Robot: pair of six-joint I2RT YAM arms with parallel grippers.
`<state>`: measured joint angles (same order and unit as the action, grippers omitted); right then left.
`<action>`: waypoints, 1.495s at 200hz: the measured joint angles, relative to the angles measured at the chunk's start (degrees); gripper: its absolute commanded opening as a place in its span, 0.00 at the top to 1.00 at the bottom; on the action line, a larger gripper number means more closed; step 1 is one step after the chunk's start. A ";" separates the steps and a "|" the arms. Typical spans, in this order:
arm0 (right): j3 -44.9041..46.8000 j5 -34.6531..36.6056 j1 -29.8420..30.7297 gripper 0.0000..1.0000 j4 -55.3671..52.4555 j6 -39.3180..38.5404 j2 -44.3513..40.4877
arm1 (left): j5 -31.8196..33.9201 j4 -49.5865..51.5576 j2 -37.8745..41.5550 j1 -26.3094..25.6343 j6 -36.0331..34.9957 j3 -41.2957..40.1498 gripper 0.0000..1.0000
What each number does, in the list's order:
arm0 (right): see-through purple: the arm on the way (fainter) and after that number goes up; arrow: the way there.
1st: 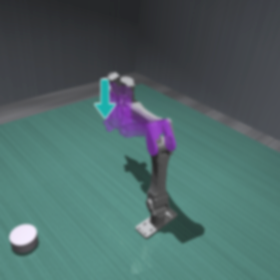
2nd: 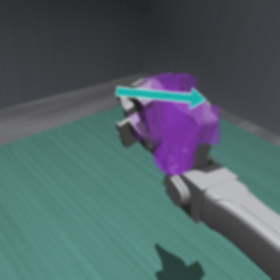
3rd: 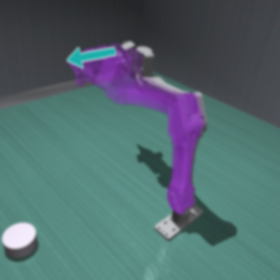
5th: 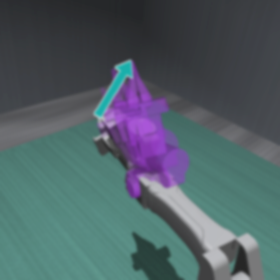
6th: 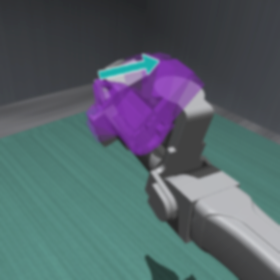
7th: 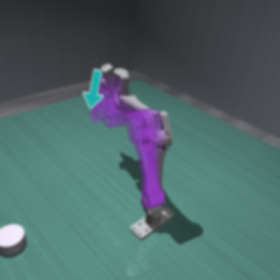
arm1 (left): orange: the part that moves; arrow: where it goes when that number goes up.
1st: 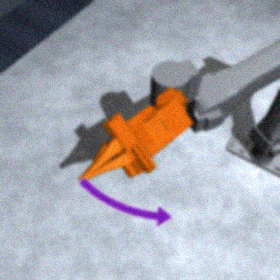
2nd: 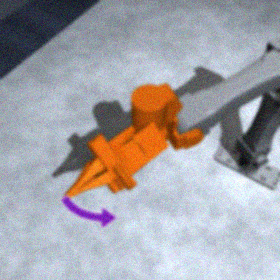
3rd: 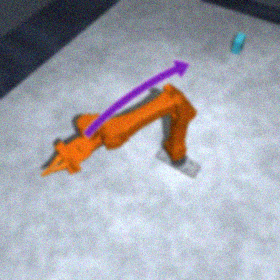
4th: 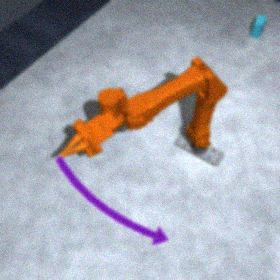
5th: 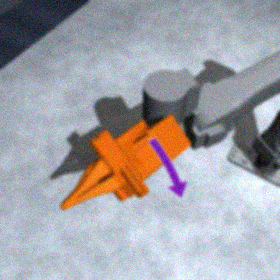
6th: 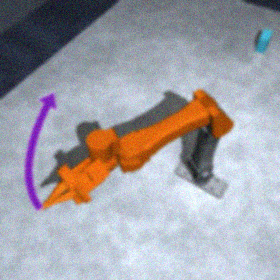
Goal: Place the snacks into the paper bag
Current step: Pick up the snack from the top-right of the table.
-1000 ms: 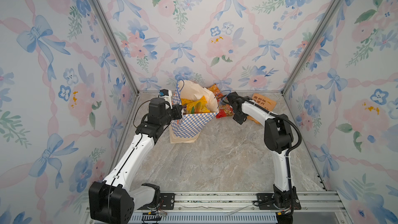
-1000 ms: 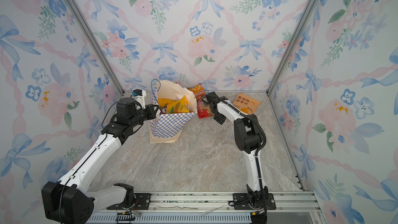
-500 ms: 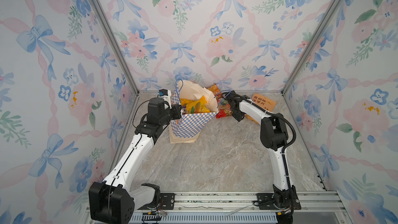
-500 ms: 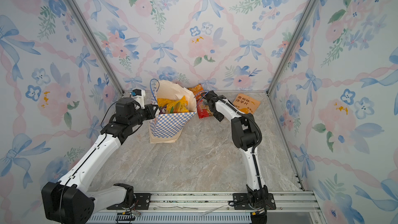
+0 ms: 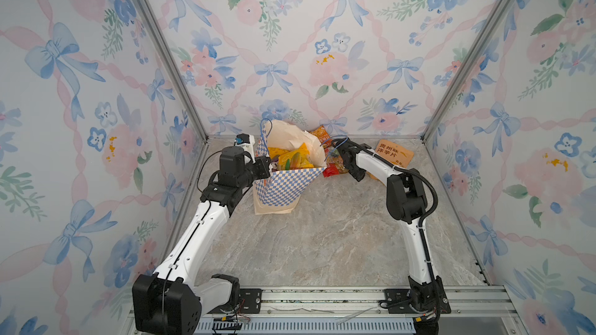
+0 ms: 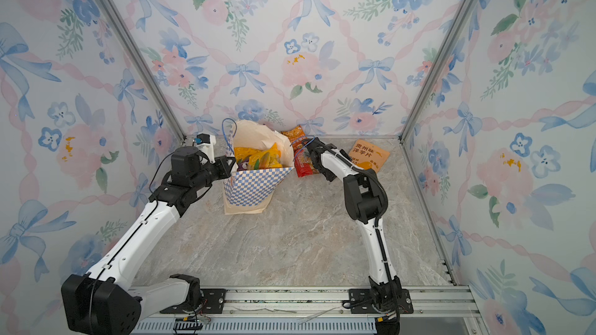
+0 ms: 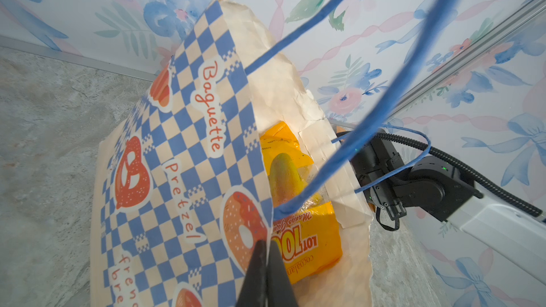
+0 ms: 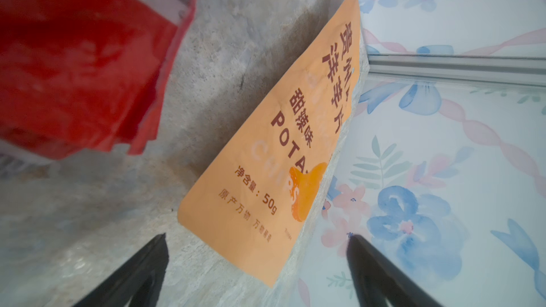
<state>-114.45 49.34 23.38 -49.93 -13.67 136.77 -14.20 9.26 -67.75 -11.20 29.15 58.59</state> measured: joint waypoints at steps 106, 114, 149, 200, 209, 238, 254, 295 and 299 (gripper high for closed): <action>-2.29 5.44 0.37 0.03 -0.17 2.56 4.33 | -0.46 0.00 0.33 0.81 0.00 -0.33 1.00; -2.73 5.86 0.35 0.03 -0.39 2.73 4.68 | -0.50 0.00 0.33 0.87 0.00 -0.33 1.00; -4.94 7.17 0.35 0.03 -1.77 3.93 6.21 | -0.85 0.00 0.33 1.25 0.00 -0.37 1.00; -8.68 8.76 0.24 0.03 -5.60 7.06 8.48 | -0.90 0.00 0.33 1.29 0.00 -0.39 1.00; -9.44 9.07 0.20 0.03 -6.49 7.69 8.96 | -0.92 0.00 0.33 1.36 0.00 -0.42 1.00; -10.51 9.64 -0.24 0.03 -9.25 10.34 9.64 | -1.27 0.00 0.33 1.62 0.00 -0.42 1.00; -10.54 9.70 -0.55 0.03 -10.80 11.69 9.66 | -1.31 0.00 0.33 1.68 0.00 -0.42 1.00; -10.91 10.14 -1.57 0.02 -13.49 14.01 10.03 | -1.57 -0.07 0.33 1.88 0.00 -0.50 1.00; -11.08 10.32 -1.62 0.01 -13.66 14.16 10.19 | -1.62 -0.11 0.33 1.88 0.00 -0.52 1.00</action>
<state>-125.54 59.66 21.76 -63.59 0.49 146.96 -15.81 9.15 -67.42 -9.32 29.15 58.06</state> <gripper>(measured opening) 0.975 0.050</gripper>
